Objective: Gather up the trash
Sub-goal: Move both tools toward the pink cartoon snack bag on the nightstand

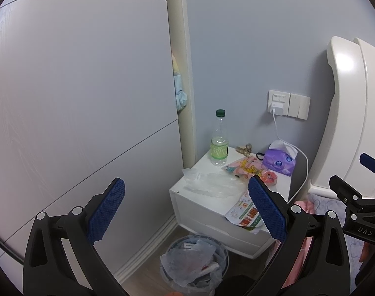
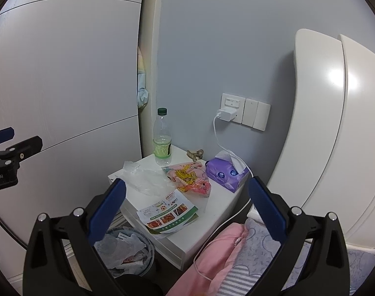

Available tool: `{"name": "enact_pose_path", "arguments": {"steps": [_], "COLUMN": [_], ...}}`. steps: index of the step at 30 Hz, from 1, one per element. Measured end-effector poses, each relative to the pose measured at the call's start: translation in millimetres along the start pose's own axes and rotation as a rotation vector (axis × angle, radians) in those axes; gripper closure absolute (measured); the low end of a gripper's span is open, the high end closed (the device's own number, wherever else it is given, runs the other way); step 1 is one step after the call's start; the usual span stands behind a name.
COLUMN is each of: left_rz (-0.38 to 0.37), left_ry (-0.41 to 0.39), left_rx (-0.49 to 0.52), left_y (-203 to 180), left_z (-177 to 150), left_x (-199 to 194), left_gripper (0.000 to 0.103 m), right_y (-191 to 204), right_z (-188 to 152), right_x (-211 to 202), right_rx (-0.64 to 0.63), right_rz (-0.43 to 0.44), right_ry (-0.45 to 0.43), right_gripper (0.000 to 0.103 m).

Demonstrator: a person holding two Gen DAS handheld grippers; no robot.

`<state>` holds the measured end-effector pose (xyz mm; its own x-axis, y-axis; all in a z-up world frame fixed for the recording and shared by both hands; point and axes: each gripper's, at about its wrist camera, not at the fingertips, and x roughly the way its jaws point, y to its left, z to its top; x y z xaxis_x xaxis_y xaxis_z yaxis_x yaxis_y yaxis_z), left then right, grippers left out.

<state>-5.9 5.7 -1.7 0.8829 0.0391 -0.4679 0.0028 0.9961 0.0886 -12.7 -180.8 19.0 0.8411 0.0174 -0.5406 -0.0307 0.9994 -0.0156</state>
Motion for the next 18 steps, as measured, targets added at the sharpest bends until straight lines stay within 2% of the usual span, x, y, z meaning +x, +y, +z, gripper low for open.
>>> {"name": "enact_pose_path", "arguments": {"steps": [9, 14, 18], "left_rz": [-0.051, -0.133, -0.093], "left_ry": [0.004, 0.027, -0.001], "left_rx": [0.004, 0.006, 0.029], "left_y": [-2, -1, -3], "left_z": [-4, -6, -15], "left_x": [-1, 6, 6], "left_gripper": [0.006, 0.006, 0.006], "right_y": [-3, -8, -17], "right_z": [-4, -5, -7], "right_x": [-2, 0, 0], "right_rx": [-0.005, 0.012, 0.043], "right_rz": [0.023, 0.044, 0.041], "right_ry": [-0.013, -0.005, -0.017], "right_gripper": [0.006, 0.006, 0.006]}}
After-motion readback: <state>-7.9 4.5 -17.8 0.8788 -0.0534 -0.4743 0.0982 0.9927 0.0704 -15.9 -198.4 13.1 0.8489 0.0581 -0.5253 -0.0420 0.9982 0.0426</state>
